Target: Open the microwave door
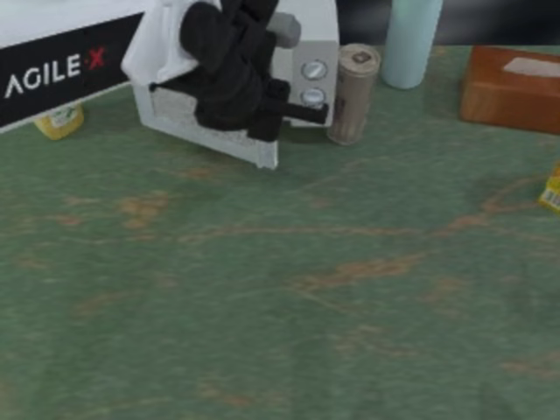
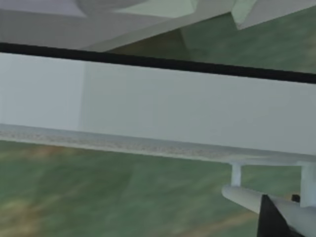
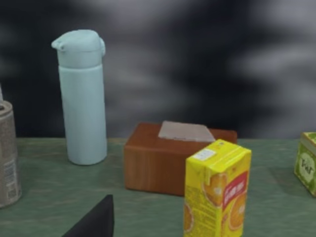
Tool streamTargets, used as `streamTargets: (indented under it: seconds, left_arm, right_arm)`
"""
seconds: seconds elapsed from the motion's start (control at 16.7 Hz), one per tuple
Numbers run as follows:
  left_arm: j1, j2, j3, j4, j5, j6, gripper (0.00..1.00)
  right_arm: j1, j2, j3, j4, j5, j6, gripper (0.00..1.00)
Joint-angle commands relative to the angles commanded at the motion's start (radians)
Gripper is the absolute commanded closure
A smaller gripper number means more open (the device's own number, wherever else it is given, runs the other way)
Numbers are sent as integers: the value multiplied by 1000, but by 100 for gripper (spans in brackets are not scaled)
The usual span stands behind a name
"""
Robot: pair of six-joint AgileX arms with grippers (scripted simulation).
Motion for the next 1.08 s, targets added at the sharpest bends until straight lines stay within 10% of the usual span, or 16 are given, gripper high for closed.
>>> streamTargets:
  seconds: [1.08]
  left_arm:
    - [17,-46,-65,25,40,69,100]
  right_arm:
    - [0,0,0,0,0,0,0]
